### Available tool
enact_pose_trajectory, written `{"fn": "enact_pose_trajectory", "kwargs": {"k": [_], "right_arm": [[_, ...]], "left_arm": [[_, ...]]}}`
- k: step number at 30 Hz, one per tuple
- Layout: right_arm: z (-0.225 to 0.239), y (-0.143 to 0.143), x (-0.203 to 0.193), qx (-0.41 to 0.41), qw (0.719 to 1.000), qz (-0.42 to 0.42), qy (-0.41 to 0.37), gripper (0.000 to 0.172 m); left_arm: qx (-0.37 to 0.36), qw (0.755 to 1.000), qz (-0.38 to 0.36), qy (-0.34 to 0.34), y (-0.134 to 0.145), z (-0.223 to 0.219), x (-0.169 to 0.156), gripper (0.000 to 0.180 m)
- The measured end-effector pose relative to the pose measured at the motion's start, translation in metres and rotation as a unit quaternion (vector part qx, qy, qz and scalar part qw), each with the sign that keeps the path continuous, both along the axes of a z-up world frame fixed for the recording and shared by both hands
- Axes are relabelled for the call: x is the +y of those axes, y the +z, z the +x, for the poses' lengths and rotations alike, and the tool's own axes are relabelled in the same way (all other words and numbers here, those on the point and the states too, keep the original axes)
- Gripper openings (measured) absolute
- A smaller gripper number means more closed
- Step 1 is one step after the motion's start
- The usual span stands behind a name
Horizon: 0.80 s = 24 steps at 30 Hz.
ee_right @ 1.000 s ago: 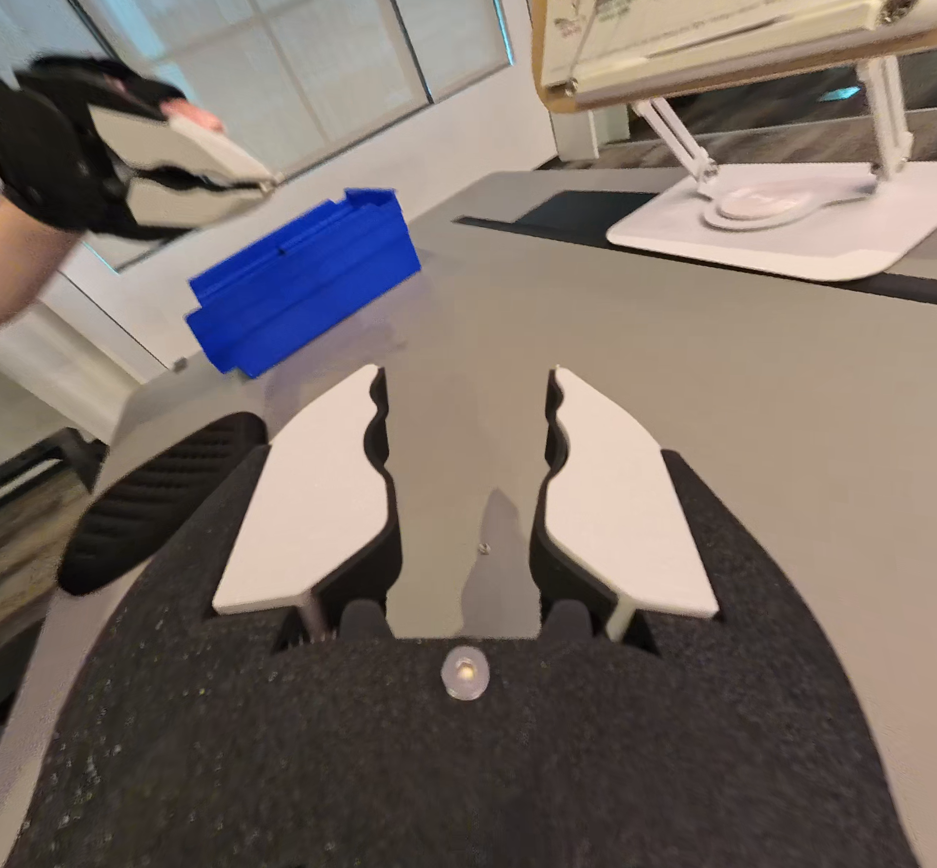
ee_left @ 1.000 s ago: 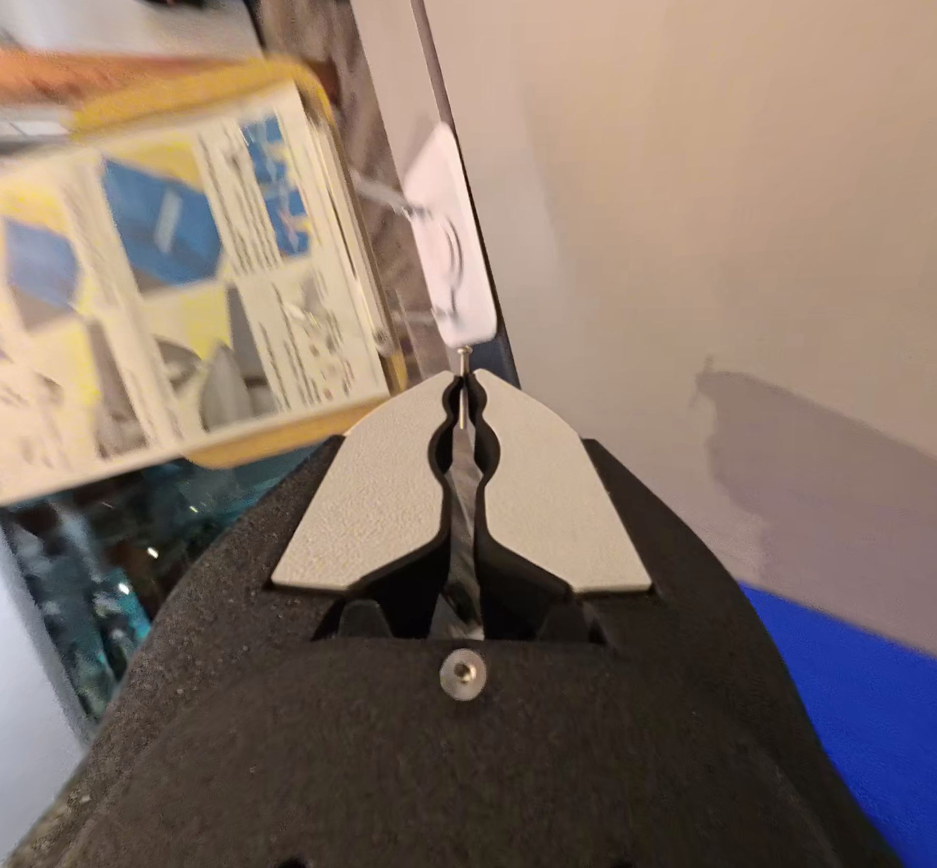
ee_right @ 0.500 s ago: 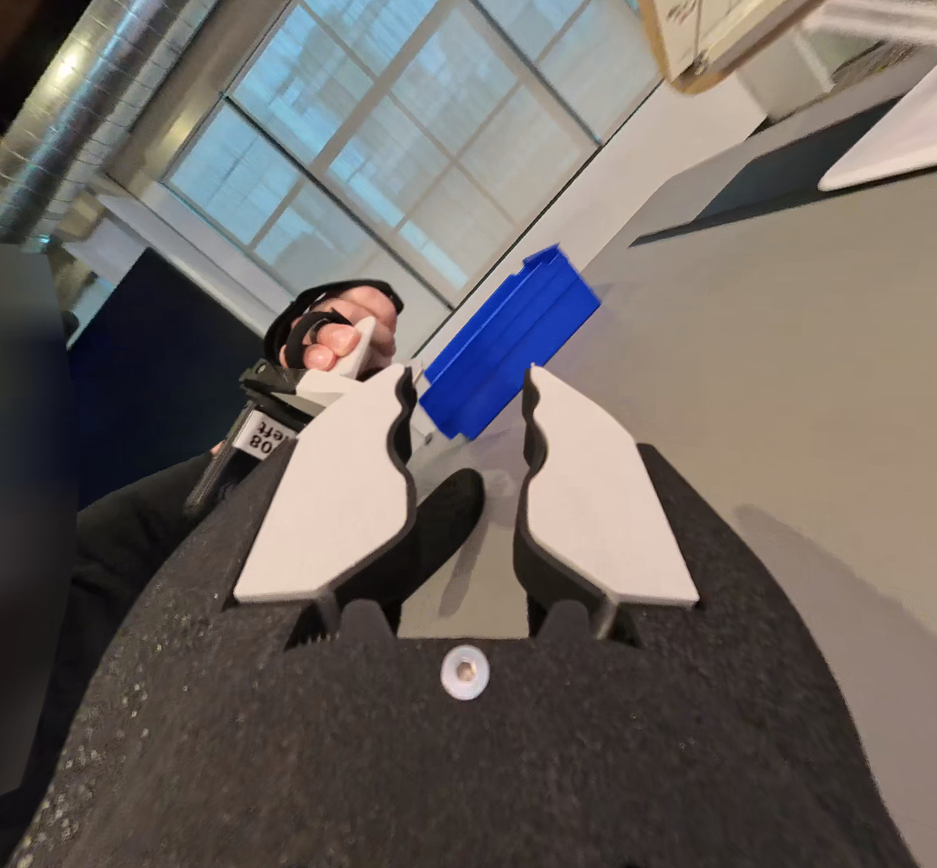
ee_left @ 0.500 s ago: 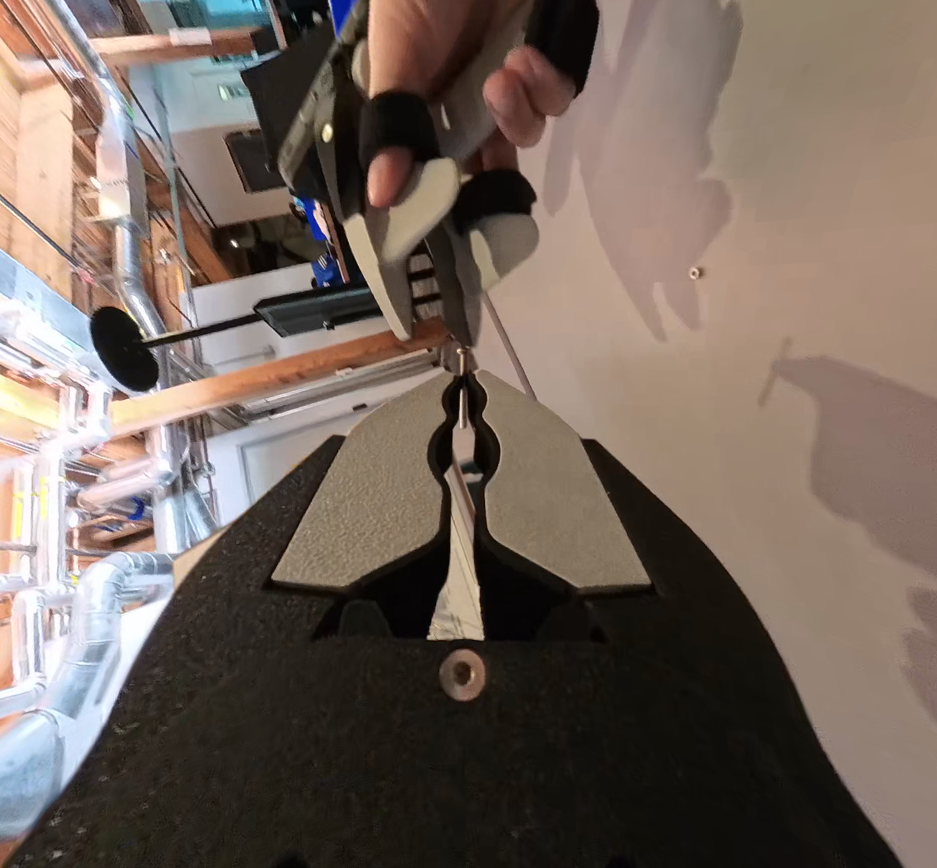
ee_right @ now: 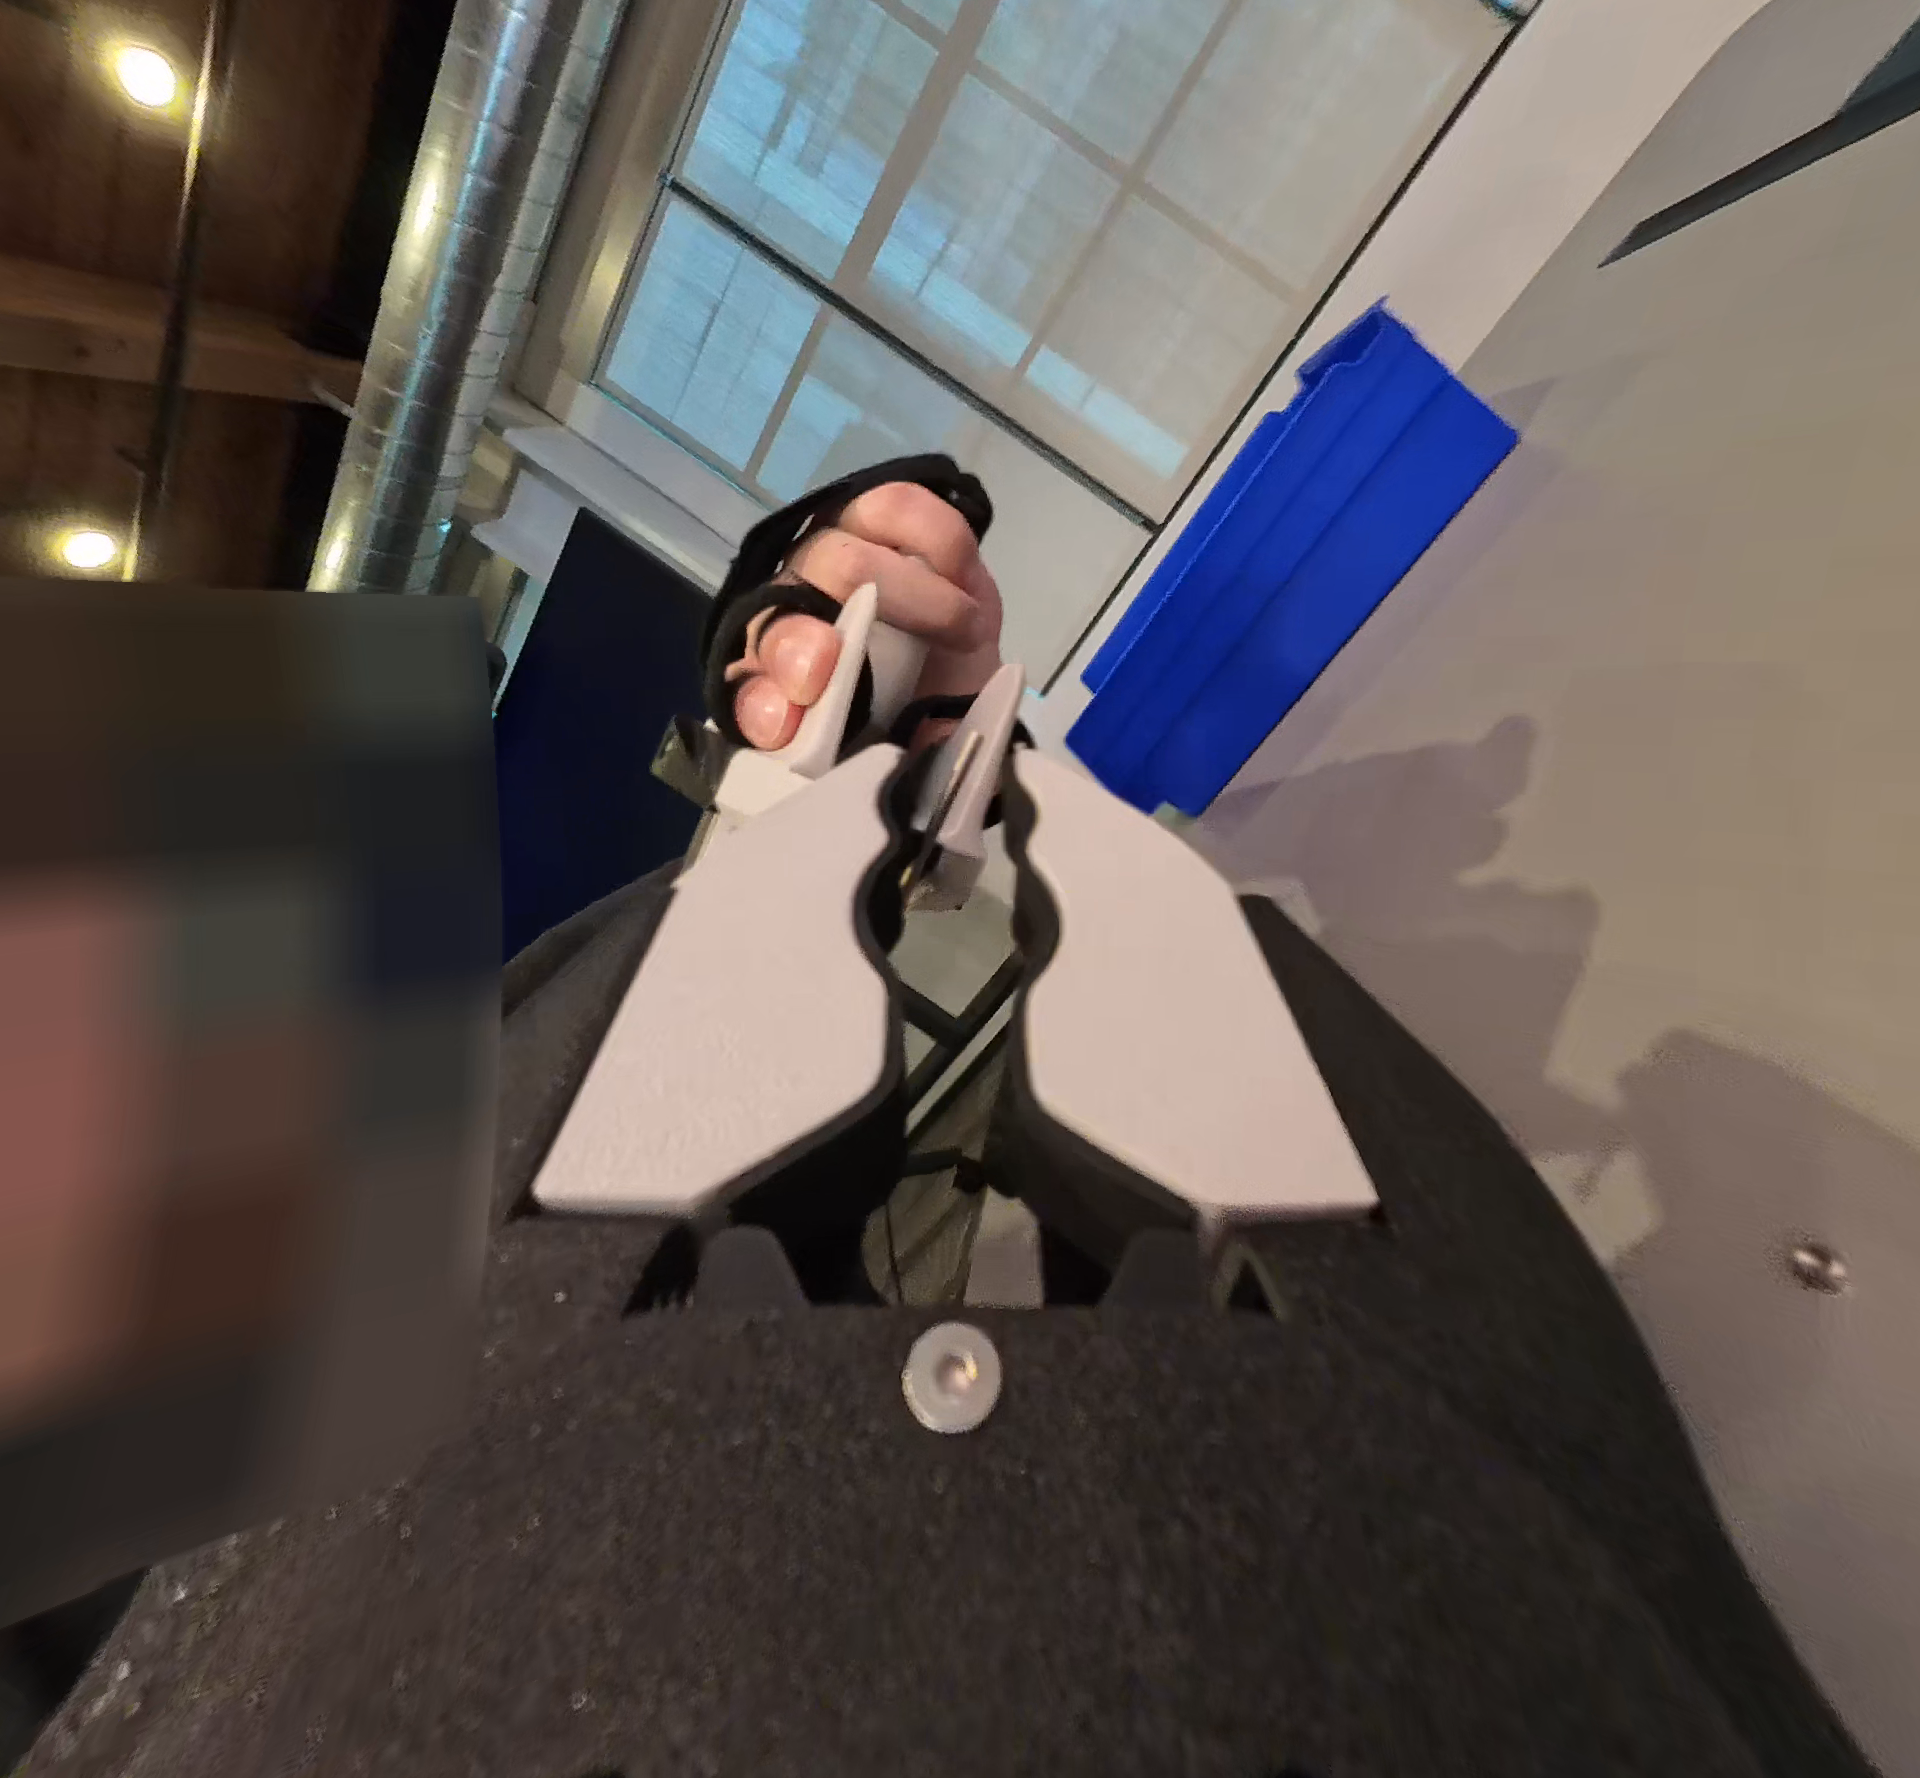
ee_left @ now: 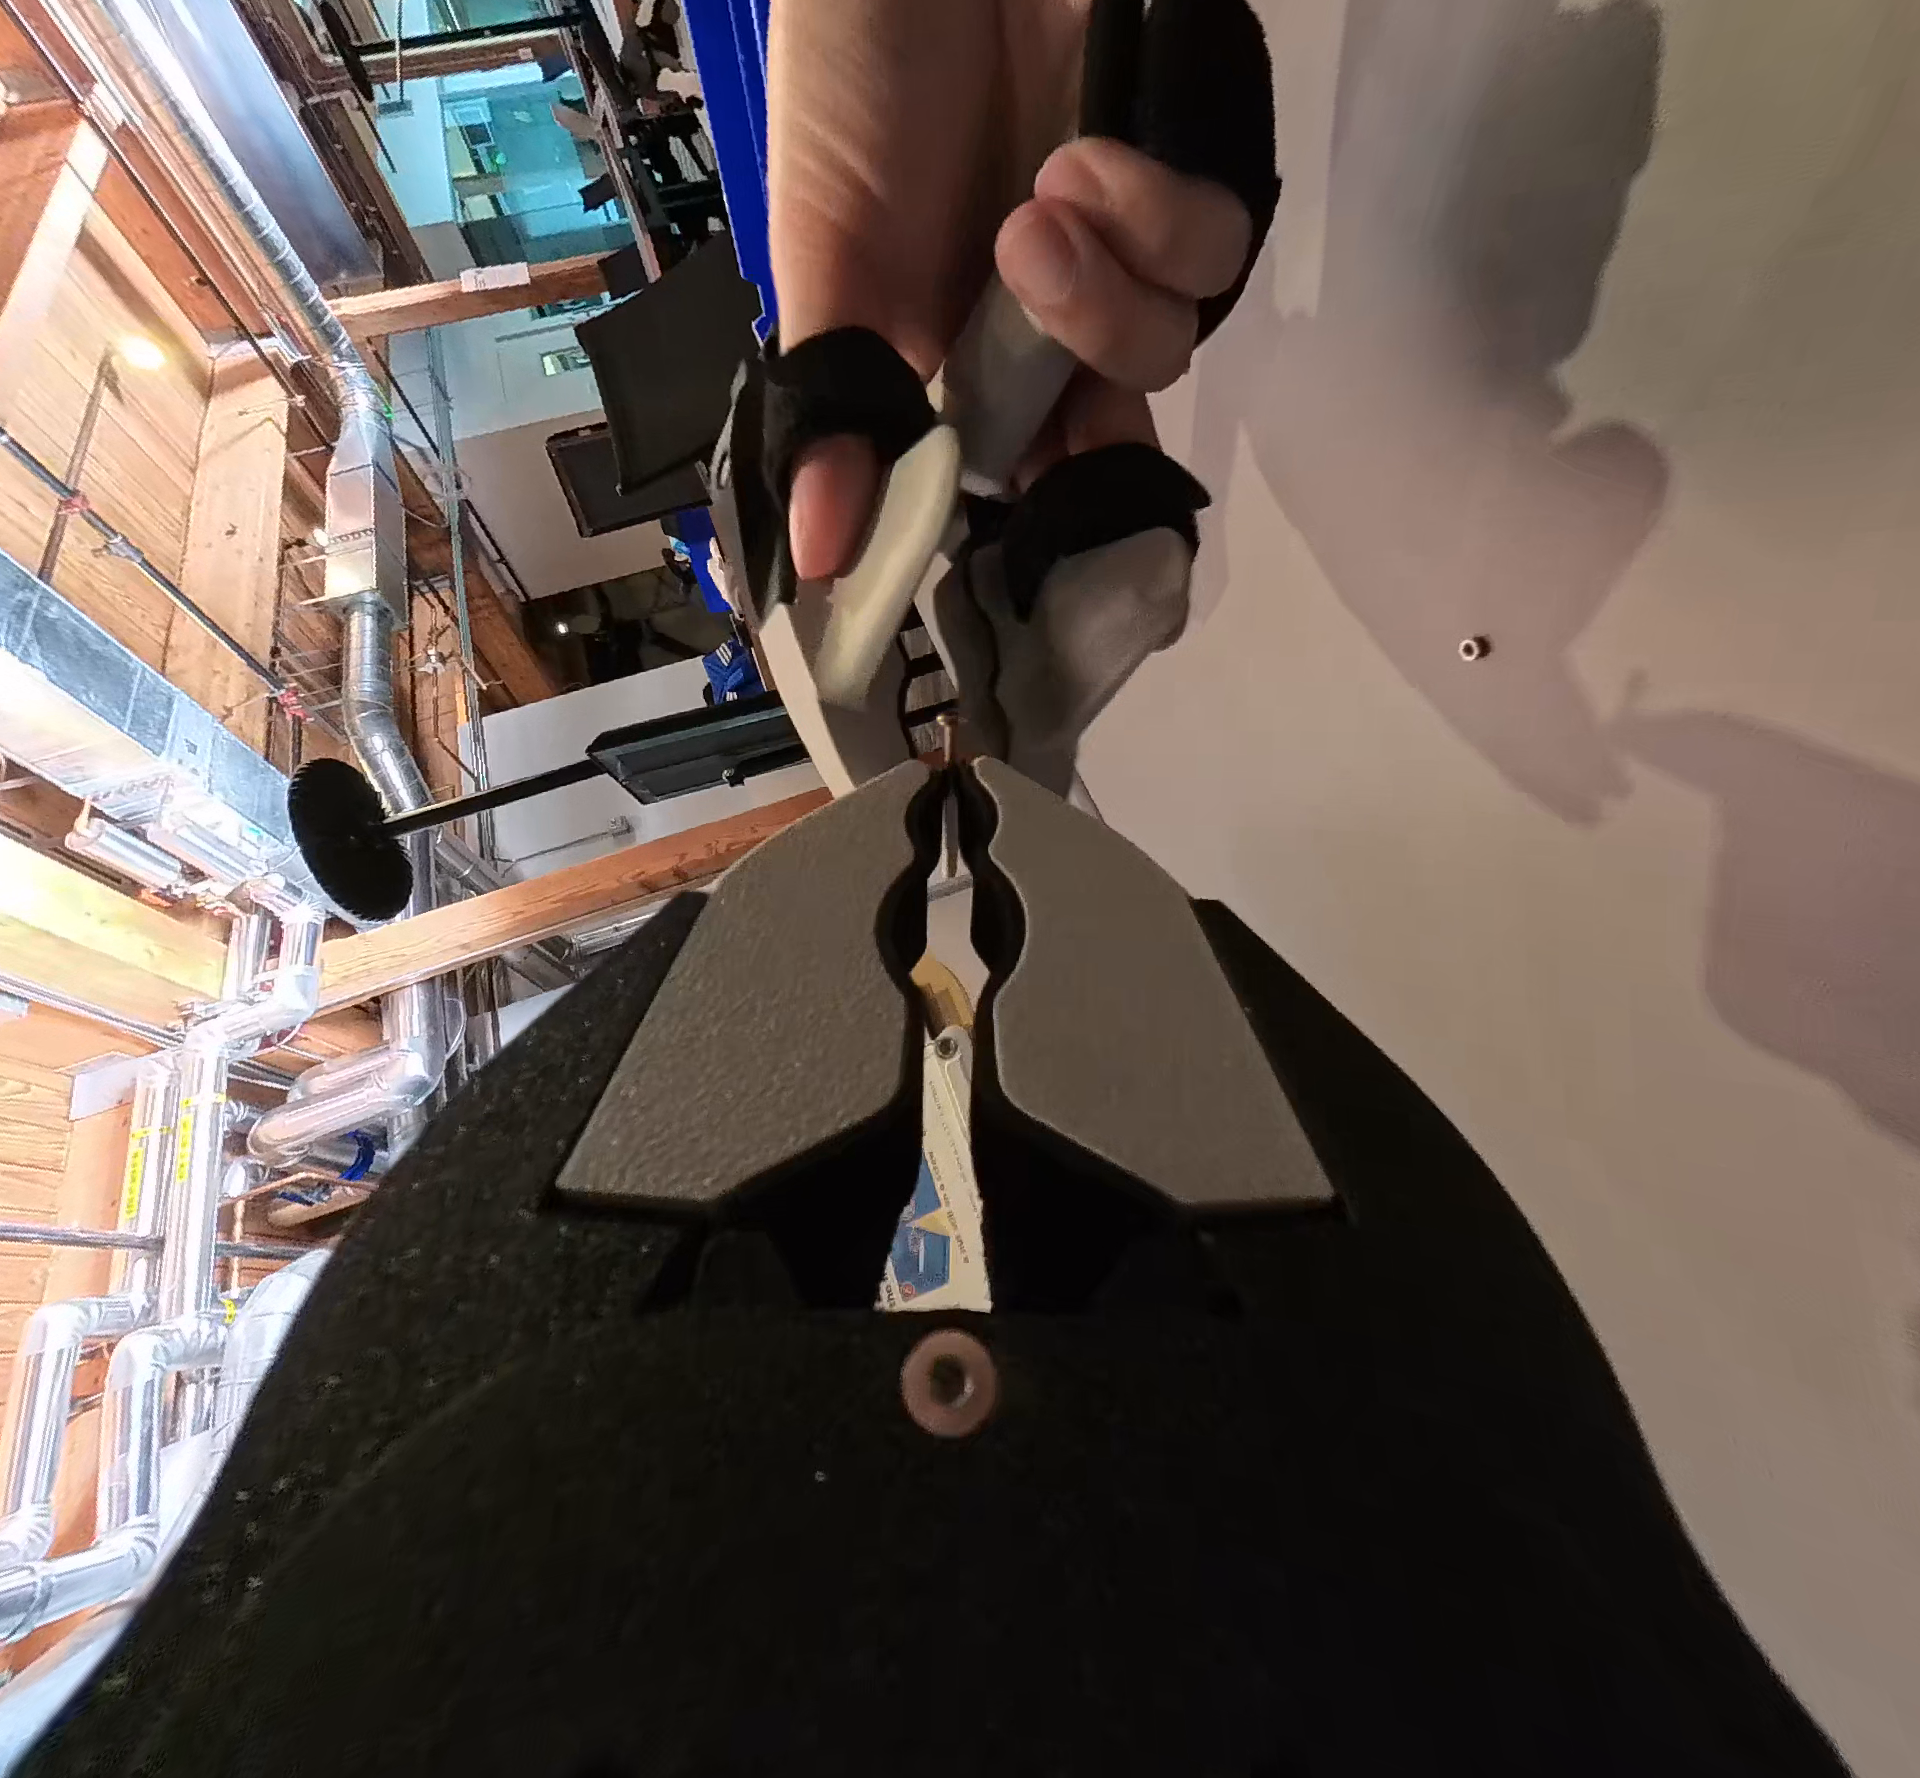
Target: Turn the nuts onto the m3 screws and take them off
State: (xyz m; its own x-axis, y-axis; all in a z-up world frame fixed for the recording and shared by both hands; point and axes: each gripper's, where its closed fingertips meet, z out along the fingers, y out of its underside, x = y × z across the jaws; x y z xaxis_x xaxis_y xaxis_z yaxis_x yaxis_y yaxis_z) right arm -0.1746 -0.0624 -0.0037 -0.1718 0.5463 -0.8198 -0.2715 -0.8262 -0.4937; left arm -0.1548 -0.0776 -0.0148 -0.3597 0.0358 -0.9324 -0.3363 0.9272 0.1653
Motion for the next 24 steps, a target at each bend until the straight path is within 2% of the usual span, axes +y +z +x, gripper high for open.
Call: {"fn": "enact_pose_trajectory", "kwargs": {"k": [1,4,8,12,14,17,19,20,22,24], "right_arm": [[-0.001,0.002,-0.003,0.005,1.0,0.003,0.011,0.007],[-0.001,0.004,-0.005,0.011,1.0,0.008,0.016,0.005],[0.0,0.013,-0.008,0.034,0.999,0.02,0.019,0.003],[0.004,0.017,-0.005,0.034,0.999,0.039,-0.003,0.002],[0.006,0.016,-0.003,0.027,0.999,0.042,-0.013,0.002],[0.01,0.018,-0.001,0.033,0.998,0.052,-0.022,0.002],[0.014,0.022,-0.001,0.03,0.996,0.076,-0.031,0.002],[0.015,0.023,-0.001,0.021,0.995,0.095,-0.039,0.002],[0.017,0.026,-0.002,-0.001,0.989,0.14,-0.057,0.002],[0.018,0.032,-0.007,-0.01,0.981,0.181,-0.066,0.002]], "left_arm": [[-0.001,1.0,0.002,-0.003,0.0,0.0,-0.001,0.002],[-0.008,1.0,0.004,-0.009,0.002,0.0,-0.003,0.002],[-0.053,0.999,-0.012,-0.007,0.008,0.0,-0.004,0.004],[-0.115,0.988,-0.087,0.047,0.014,0.0,-0.003,0.007],[-0.154,0.977,-0.134,0.064,0.021,0.0,-0.004,0.015],[-0.191,0.956,-0.202,0.099,0.027,-0.003,0.0,0.018],[-0.192,0.924,-0.3,0.142,0.019,-0.006,0.003,0.016],[-0.201,0.893,-0.364,0.171,0.015,-0.006,0.005,0.019],[-0.211,0.806,-0.512,0.207,0.009,-0.004,-0.001,0.02],[-0.236,0.708,-0.634,0.201,0.018,0.001,-0.01,0.021]]}}
